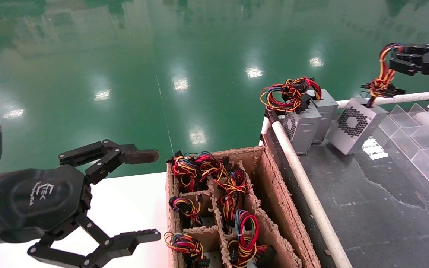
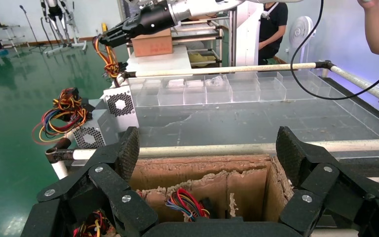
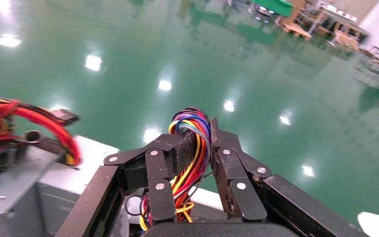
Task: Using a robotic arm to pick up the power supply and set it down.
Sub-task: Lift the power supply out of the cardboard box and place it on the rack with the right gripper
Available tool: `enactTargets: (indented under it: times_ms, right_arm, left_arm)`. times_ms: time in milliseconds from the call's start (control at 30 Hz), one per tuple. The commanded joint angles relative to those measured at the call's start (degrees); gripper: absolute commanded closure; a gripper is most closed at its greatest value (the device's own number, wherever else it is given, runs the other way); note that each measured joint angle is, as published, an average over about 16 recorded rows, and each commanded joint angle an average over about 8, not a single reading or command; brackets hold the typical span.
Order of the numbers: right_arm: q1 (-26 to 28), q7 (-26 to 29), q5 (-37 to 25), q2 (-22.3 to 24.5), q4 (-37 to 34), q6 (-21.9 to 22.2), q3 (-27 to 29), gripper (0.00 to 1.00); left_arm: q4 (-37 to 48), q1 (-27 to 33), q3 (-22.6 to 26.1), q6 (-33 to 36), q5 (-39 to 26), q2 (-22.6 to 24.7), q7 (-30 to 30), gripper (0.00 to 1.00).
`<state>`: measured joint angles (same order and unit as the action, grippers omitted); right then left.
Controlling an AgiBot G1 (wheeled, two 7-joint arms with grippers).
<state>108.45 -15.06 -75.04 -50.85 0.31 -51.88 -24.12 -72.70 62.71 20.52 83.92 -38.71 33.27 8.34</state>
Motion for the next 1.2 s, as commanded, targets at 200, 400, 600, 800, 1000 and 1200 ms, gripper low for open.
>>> enactTargets:
  times_ms: [200, 400, 600, 800, 1000, 1200]
  right_arm:
    - [0.54, -0.07, -0.10, -1.12, -0.16, 4.03, -0.06, 1.00]
    - [0.80, -0.07, -0.36, -3.78, -0.15, 7.46, -0.24, 1.00]
    - [0.49, 0.40, -0.55, -6.49, -0.57, 10.20, -0.37, 1.00]
    - [-0.11, 0.66, -0.85, -8.25, -0.75, 11.49, -0.58, 1.00]
    - [-0.78, 0.69, -1.13, -9.28, -0.70, 11.75, -0.77, 1.00]
    - [-1.18, 0.43, -1.49, -9.70, -0.43, 11.14, -1.02, 0.52]
  left_arm:
    - [0.00, 0.00, 0.00, 0.00, 0.00, 0.00, 0.00, 0.00]
    - [0.00, 0.00, 0.01, 0.00, 0.01, 0.00, 0.00, 0.00]
    - [0.00, 0.00, 0.01, -0.01, 0.01, -0.01, -0.01, 0.00]
    - [0.00, 0.00, 0.02, -0.01, 0.01, -0.01, -0.01, 0.00]
    - [0.00, 0.01, 0.02, -0.01, 0.01, -0.01, -0.01, 0.00]
    - [0.00, 0.01, 0.03, -0.01, 0.02, -0.01, -0.01, 0.00]
